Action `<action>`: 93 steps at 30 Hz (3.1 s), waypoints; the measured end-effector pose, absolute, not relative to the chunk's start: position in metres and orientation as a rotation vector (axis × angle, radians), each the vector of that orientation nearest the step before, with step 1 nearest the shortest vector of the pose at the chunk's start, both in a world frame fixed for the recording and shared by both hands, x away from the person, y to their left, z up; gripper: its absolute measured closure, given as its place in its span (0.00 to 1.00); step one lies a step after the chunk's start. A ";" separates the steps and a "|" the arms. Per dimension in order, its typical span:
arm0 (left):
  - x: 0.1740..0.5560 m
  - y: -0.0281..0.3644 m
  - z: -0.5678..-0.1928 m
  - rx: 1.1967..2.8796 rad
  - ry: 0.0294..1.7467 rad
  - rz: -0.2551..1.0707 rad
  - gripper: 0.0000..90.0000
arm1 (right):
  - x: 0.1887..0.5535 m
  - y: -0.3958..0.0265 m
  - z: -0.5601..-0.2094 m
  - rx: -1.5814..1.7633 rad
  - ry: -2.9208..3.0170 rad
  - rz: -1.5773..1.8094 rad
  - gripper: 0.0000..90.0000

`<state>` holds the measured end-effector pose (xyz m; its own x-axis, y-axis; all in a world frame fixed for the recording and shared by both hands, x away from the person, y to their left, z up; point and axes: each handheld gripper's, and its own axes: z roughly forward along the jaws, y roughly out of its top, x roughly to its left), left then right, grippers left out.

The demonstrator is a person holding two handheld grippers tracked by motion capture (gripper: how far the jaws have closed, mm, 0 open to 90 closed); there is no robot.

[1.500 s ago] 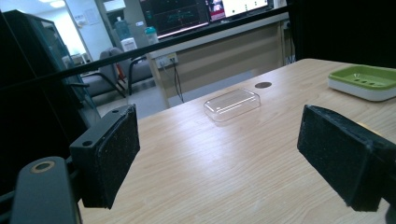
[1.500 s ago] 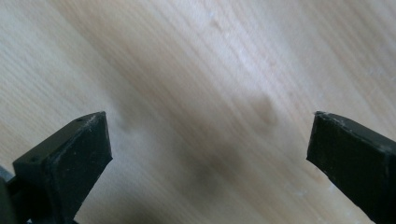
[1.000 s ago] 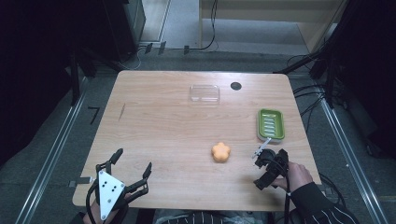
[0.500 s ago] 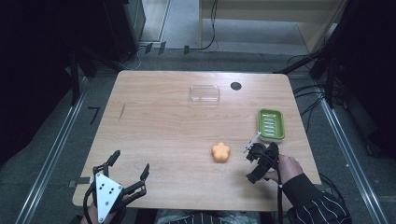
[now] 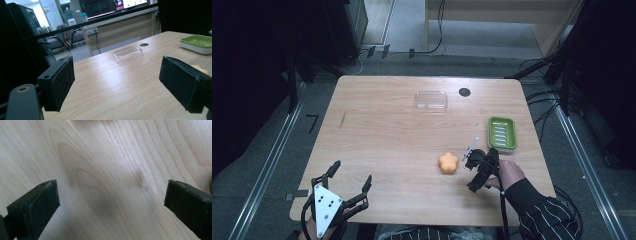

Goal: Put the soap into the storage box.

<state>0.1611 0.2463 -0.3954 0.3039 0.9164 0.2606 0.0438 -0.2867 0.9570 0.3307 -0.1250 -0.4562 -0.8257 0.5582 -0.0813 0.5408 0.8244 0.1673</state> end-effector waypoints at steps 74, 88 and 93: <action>0.160 0.249 -0.395 1.596 0.909 1.129 0.14 | 0.369 -0.054 -0.461 0.662 2.982 0.166 0.44; 0.160 0.249 -0.395 1.595 0.909 1.130 0.14 | 0.366 -0.060 -0.460 0.683 2.958 0.192 0.44; 0.160 0.249 -0.395 1.593 0.910 1.130 0.14 | 0.365 -0.063 -0.457 0.692 2.944 0.213 0.45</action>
<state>0.1598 0.2488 -0.3951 0.2971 0.9218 0.2491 0.0468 -0.2746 0.9604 0.3652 -0.0626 -0.4567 -0.8900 0.4499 -0.0744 0.4345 0.8861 0.1613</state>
